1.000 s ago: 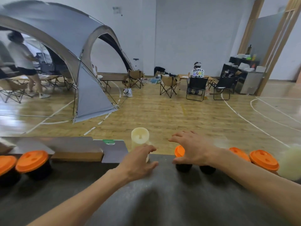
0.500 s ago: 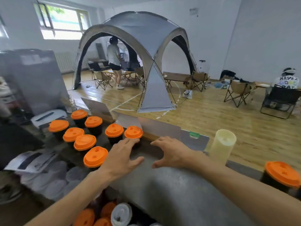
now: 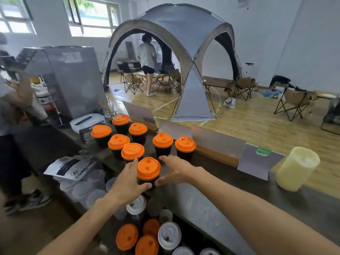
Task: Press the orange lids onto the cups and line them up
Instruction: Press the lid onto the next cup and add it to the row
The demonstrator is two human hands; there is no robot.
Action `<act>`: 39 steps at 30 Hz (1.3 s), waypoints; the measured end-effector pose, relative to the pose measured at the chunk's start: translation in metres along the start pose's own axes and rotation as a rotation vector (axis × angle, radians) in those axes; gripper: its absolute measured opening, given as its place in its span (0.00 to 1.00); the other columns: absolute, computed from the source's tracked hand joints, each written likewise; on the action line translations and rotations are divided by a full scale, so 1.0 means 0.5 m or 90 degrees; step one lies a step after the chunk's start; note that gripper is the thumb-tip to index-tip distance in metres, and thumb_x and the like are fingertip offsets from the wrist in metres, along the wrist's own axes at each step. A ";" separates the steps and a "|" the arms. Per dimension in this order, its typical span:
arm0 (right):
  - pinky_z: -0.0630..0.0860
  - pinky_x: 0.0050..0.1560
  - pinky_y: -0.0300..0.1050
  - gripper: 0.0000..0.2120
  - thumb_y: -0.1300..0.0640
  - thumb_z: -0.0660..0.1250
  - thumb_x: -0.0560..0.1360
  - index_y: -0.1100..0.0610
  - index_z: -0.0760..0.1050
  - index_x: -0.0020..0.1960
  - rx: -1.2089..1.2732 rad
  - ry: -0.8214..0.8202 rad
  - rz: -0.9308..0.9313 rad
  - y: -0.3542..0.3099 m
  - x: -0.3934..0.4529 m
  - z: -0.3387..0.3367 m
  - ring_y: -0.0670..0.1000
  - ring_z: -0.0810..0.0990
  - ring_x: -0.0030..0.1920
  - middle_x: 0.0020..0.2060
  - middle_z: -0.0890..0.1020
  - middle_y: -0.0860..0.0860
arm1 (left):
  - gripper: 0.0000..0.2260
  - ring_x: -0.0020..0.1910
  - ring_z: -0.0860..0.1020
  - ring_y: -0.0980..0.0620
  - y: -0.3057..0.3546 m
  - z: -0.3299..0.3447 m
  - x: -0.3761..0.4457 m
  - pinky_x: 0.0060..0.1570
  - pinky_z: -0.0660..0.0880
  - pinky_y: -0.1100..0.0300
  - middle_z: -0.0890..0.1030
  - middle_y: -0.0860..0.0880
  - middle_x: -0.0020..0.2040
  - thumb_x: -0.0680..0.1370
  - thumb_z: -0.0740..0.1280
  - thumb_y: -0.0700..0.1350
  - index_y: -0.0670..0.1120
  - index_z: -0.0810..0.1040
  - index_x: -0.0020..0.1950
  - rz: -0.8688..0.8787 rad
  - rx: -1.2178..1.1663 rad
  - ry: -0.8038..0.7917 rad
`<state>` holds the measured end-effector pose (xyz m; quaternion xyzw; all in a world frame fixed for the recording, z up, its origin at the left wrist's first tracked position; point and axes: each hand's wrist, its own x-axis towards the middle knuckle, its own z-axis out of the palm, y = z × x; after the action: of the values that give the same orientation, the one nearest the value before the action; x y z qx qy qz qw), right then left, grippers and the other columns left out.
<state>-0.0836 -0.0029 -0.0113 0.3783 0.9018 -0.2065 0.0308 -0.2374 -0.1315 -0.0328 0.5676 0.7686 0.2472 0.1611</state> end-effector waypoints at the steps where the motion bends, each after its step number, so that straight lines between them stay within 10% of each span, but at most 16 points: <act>1: 0.69 0.67 0.57 0.50 0.36 0.77 0.66 0.52 0.58 0.79 0.005 0.002 0.004 -0.005 0.006 0.004 0.58 0.67 0.72 0.74 0.68 0.55 | 0.47 0.77 0.59 0.46 -0.001 0.003 0.003 0.73 0.58 0.54 0.59 0.45 0.78 0.73 0.76 0.52 0.43 0.48 0.81 0.000 -0.012 -0.009; 6: 0.75 0.61 0.57 0.39 0.39 0.79 0.65 0.52 0.69 0.70 0.057 0.022 0.016 -0.005 0.007 0.013 0.56 0.76 0.62 0.63 0.77 0.53 | 0.33 0.70 0.68 0.46 0.007 0.019 0.016 0.67 0.63 0.55 0.68 0.46 0.70 0.74 0.75 0.47 0.48 0.63 0.74 0.028 -0.018 0.020; 16: 0.71 0.65 0.53 0.38 0.43 0.80 0.66 0.47 0.67 0.70 0.120 0.082 0.128 0.226 -0.258 -0.057 0.51 0.75 0.63 0.63 0.77 0.47 | 0.36 0.55 0.71 0.55 0.251 0.151 0.034 0.62 0.68 0.59 0.66 0.54 0.56 0.66 0.80 0.56 0.52 0.67 0.70 0.213 -0.070 -0.112; 27: 0.72 0.65 0.48 0.36 0.50 0.80 0.67 0.47 0.69 0.71 0.178 0.158 0.322 0.439 -0.676 -0.090 0.45 0.76 0.60 0.60 0.77 0.42 | 0.32 0.57 0.75 0.59 0.591 0.382 -0.046 0.61 0.72 0.59 0.77 0.58 0.60 0.65 0.79 0.60 0.58 0.70 0.65 0.447 -0.144 -0.307; 39: 0.69 0.66 0.46 0.41 0.51 0.79 0.69 0.44 0.63 0.76 0.235 0.132 0.378 0.538 -0.772 -0.053 0.46 0.73 0.66 0.68 0.75 0.44 | 0.39 0.58 0.72 0.58 0.665 0.486 -0.060 0.62 0.71 0.60 0.72 0.59 0.61 0.65 0.76 0.67 0.59 0.66 0.72 0.462 -0.107 -0.381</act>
<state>0.3808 -0.0820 0.0007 0.6417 0.6984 -0.3088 -0.0709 0.1635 -0.0345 -0.0473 0.8306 0.4182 0.1743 0.3238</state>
